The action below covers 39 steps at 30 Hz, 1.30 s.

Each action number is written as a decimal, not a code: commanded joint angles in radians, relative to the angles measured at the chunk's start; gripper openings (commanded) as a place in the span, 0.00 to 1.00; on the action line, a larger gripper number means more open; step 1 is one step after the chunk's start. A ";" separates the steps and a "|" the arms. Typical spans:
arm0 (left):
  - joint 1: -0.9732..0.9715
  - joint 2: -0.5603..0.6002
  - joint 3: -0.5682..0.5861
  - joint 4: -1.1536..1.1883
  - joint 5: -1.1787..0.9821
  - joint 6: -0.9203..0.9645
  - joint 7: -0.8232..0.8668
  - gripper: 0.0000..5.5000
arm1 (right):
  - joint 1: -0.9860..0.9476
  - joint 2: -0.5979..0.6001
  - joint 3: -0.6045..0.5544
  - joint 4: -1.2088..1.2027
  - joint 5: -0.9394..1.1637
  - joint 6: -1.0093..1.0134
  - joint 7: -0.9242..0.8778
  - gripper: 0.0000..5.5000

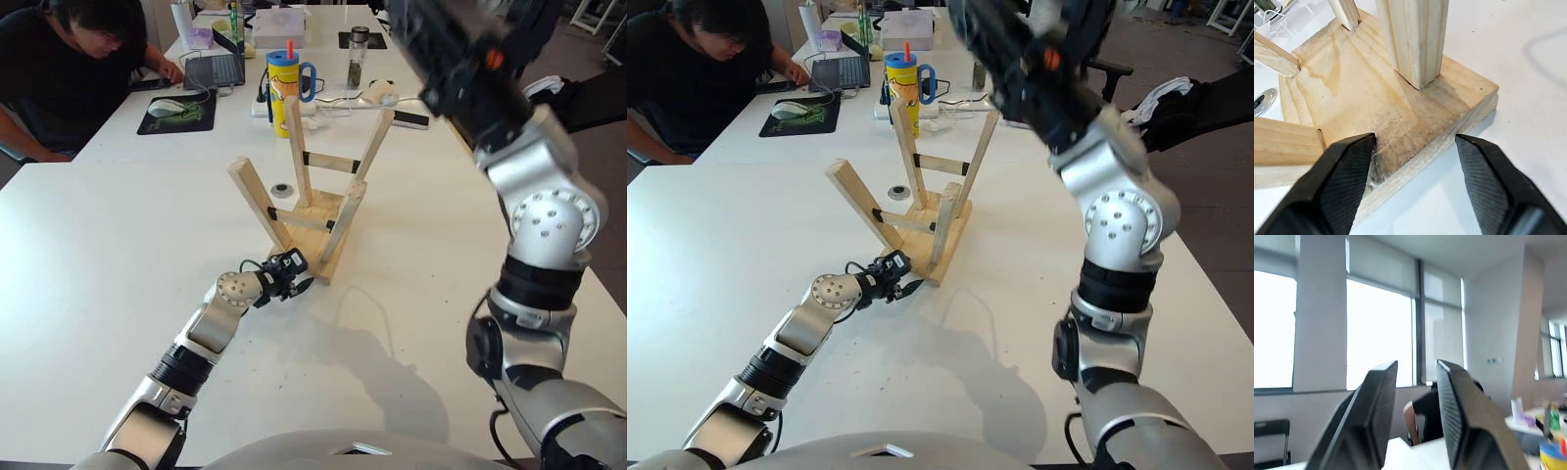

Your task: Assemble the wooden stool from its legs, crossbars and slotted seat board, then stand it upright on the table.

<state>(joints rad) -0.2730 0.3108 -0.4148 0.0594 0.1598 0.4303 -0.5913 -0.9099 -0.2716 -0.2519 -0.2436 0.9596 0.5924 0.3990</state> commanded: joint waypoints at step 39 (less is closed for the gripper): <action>0.099 -0.059 -0.116 0.023 -0.120 0.214 -0.070 0.55 | 0.730 -0.222 0.412 0.183 -0.643 -0.062 0.217 0.01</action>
<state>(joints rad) -0.2532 0.2676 -0.4407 -0.0065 0.0310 0.5167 -0.6363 -0.2147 -0.4700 0.1319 0.0145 0.2869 0.4735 0.5521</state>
